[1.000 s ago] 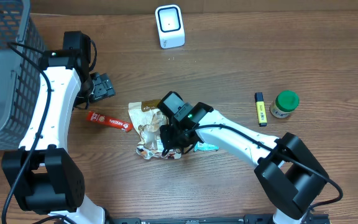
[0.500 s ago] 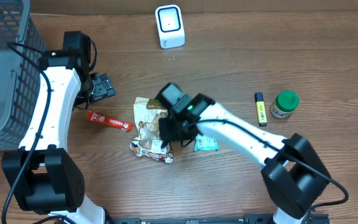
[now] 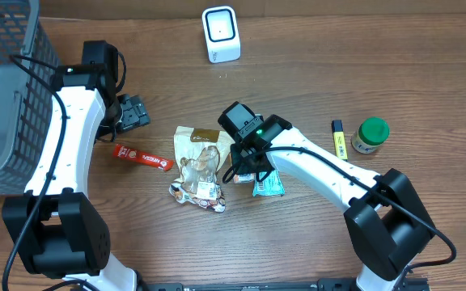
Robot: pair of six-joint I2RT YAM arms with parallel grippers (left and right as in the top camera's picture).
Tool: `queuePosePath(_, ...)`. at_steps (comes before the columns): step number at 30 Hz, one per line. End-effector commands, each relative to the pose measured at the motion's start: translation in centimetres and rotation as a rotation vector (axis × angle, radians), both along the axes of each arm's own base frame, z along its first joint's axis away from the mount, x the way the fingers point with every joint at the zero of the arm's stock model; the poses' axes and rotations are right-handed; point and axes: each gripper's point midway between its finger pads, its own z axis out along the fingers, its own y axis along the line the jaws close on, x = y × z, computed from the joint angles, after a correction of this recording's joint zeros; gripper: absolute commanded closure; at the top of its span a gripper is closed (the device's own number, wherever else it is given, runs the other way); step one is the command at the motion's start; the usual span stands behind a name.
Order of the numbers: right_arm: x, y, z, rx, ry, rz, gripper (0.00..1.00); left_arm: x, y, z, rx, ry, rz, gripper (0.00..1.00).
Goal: Scan the item barcode
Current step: 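Lower the right gripper and pinch the orange packet's edge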
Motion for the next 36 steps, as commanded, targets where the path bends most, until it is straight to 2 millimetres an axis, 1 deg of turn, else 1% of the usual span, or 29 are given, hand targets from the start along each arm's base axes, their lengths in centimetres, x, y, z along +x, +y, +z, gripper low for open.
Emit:
queuePosePath(1,0.5,-0.7,0.8,-0.025,-0.047,-0.012,0.56,0.4,-0.1,0.4,0.009,-0.015,0.0,0.0)
queuePosePath(2,0.5,-0.7,0.8,-0.026,-0.046,-0.012,0.59,0.4,-0.1,0.4,0.009,-0.015,0.0,0.0)
queuePosePath(3,0.5,-0.6,0.8,-0.024,-0.045,-0.012,0.69,0.4,-0.1,0.4,0.009,-0.015,0.0,0.0)
queuePosePath(4,0.4,-0.5,0.8,-0.019,-0.041,-0.011,0.71,0.4,-0.1,0.4,0.009,-0.015,0.0,0.0)
queuePosePath(5,0.2,0.0,0.8,0.011,-0.028,-0.012,0.71,0.3,-0.1,0.4,0.009,-0.015,0.0,0.0)
queuePosePath(8,0.1,0.9,0.8,0.059,-0.012,-0.002,0.71,0.3,-0.1,0.4,0.009,-0.015,0.0,0.0)
queuePosePath(19,0.2,0.9,0.7,0.054,-0.014,0.005,0.71,0.4,-0.1,0.4,0.009,-0.015,0.0,0.0)
queuePosePath(25,0.7,1.1,0.8,0.057,-0.041,0.006,0.71,0.3,-0.1,0.4,0.009,-0.015,0.0,0.0)
queuePosePath(32,0.7,1.0,0.8,0.054,-0.042,0.008,0.7,0.3,-0.1,0.4,0.009,-0.015,0.0,0.0)
queuePosePath(36,1.0,0.6,0.6,0.031,-0.058,0.002,0.7,0.4,-0.1,0.4,0.009,-0.015,0.0,0.0)
